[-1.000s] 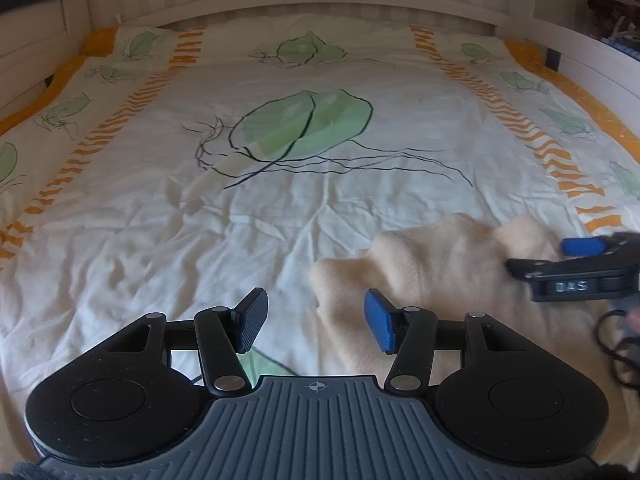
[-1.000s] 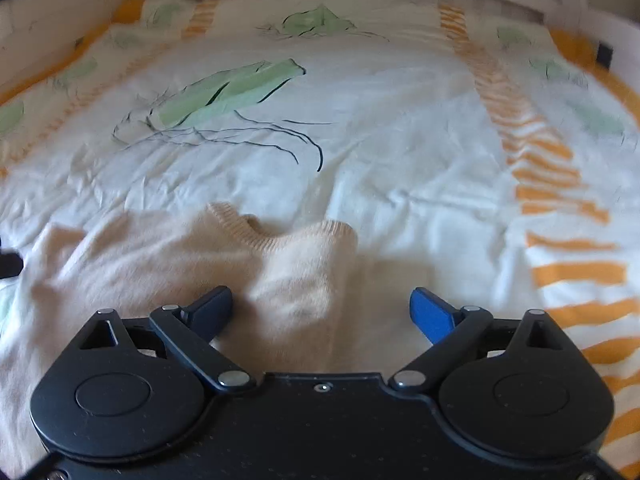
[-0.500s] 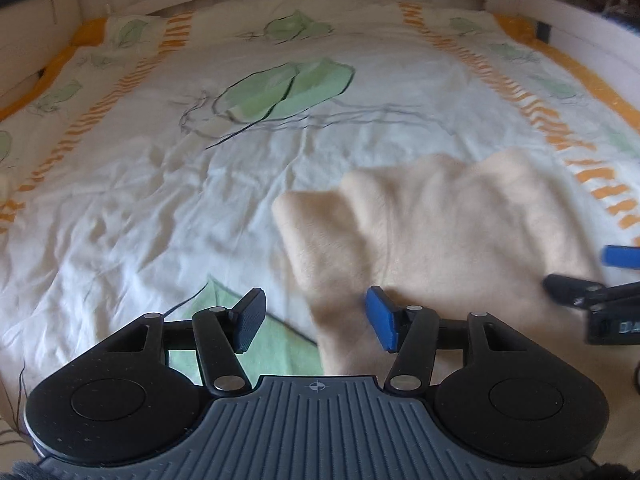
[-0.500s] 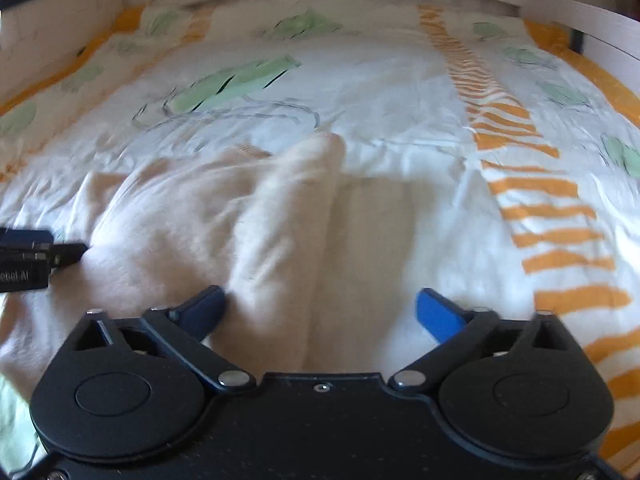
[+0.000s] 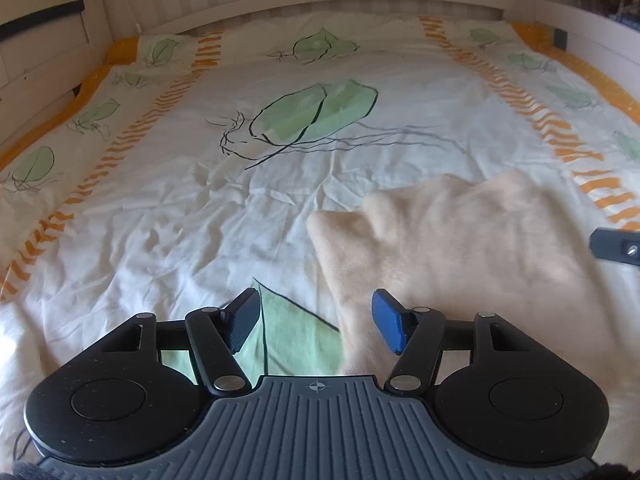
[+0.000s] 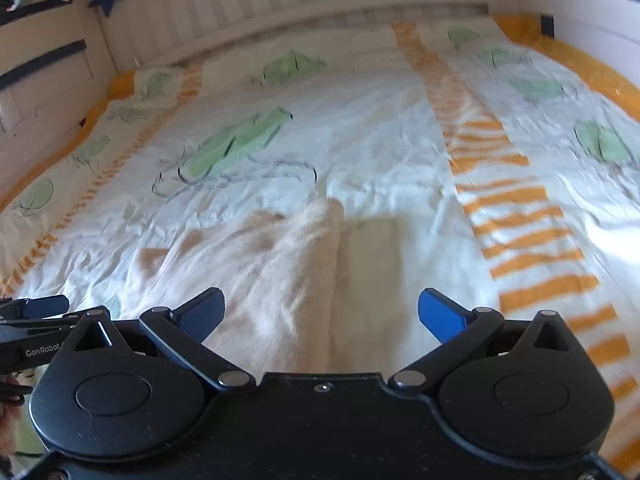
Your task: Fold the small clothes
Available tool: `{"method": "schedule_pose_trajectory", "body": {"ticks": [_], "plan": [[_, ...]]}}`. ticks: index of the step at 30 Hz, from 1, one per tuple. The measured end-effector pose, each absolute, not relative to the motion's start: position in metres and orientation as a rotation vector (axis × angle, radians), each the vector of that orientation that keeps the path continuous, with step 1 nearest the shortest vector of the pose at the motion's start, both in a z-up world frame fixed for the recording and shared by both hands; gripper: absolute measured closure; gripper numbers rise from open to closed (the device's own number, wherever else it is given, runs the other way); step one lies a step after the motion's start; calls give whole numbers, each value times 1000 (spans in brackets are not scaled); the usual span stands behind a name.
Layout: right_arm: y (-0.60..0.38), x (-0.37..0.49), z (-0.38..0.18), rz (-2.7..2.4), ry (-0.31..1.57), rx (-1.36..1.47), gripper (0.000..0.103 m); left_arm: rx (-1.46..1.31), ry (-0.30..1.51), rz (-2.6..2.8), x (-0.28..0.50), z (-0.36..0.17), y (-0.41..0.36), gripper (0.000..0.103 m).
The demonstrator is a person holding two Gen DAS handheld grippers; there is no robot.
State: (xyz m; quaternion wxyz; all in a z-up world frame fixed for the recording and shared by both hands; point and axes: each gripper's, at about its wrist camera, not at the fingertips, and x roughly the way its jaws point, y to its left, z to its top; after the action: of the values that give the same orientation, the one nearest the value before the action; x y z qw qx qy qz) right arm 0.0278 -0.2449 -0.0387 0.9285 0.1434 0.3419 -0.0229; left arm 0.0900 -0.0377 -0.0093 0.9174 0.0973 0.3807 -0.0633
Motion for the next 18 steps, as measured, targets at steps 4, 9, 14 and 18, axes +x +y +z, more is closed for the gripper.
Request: {"method": "schedule_pose_trajectory", "body": {"ticks": [4,9,14,18], "plan": [[-240,10,-27,8,746,313,0,147,760,-145,64,9,-37,33],[-222,-13,-16,-37,760,207,1,149,788,-142,41,17,-43,31],[-223,-31,-8,-46,746,236,1,170,812,-103,24,20,-48,31],[-219,-43,-5,-78,742,199,1,178,796,-101,8,24,-49,31]]}}
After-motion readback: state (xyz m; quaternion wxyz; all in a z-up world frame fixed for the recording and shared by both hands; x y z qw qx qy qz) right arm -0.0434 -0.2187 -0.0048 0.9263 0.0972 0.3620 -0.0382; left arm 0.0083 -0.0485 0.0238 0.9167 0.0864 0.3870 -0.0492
